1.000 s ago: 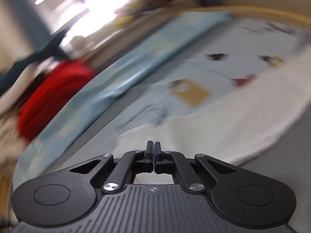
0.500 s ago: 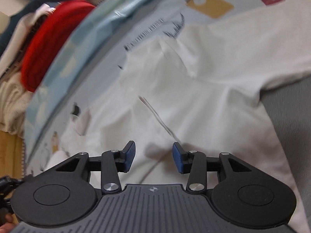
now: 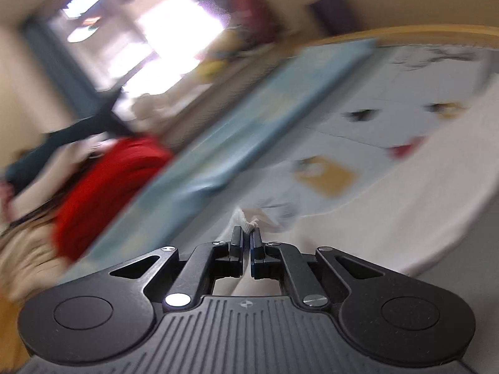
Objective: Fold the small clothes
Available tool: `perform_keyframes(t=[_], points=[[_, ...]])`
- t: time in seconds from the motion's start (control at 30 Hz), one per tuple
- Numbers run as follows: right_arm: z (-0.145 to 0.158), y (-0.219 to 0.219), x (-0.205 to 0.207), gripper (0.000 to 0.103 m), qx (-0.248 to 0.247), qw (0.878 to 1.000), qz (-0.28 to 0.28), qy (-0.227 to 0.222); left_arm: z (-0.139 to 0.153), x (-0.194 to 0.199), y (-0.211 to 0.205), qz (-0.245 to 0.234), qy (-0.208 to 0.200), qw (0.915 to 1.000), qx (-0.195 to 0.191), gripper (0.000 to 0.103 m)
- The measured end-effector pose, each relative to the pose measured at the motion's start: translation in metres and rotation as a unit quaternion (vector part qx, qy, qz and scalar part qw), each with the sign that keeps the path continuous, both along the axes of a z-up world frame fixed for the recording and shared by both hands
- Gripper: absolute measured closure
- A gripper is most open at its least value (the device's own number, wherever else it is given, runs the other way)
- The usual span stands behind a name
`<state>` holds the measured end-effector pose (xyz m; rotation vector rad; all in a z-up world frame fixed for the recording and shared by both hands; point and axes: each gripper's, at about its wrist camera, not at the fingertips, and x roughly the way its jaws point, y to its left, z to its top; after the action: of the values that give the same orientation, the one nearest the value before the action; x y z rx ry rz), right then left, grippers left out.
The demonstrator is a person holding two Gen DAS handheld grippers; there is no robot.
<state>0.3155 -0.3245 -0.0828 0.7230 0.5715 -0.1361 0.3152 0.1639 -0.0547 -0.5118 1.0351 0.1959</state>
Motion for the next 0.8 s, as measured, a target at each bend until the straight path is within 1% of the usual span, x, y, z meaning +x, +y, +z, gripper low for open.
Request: perform_keyframes(t=[0.07,0.13,0.2,0.27,0.4,0.5,0.6,0.8], points=[[-0.024,-0.018,0.006,0.1,0.023,0.996,-0.029,0.076,-0.005,0.002,-0.003,-0.008,0.006,0.9999,-0.003,0.062],[-0.04,-0.028,0.008,0.1,0.042,0.991,-0.043,0.116,-0.011,0.003,-0.005,-0.014,0.011,0.9998,-0.005,0.062],[-0.04,-0.026,0.01,0.098,0.034,0.992,-0.038,0.117,-0.018,0.003,-0.006,-0.019,0.019,0.9996,-0.006,0.062],[-0.033,-0.025,0.013,0.095,0.029,0.993,-0.03,0.11,-0.025,0.003,-0.007,-0.024,0.026,0.9994,-0.004,0.062],[-0.022,-0.024,0.008,0.088,0.003,0.994,-0.048,0.096,-0.04,0.002,-0.005,-0.027,0.049,0.9984,0.007,0.062],[-0.022,-0.025,0.01,0.082,0.001,0.994,-0.052,0.092,-0.044,0.002,0.0,-0.021,0.055,0.9982,0.016,0.062],[-0.028,-0.025,0.013,0.082,0.006,0.993,-0.053,0.104,-0.048,0.003,0.004,-0.014,0.063,0.9978,0.018,0.062],[-0.038,-0.023,0.018,0.082,0.023,0.99,-0.037,0.136,-0.059,0.003,0.005,-0.024,0.083,0.996,0.022,0.062]])
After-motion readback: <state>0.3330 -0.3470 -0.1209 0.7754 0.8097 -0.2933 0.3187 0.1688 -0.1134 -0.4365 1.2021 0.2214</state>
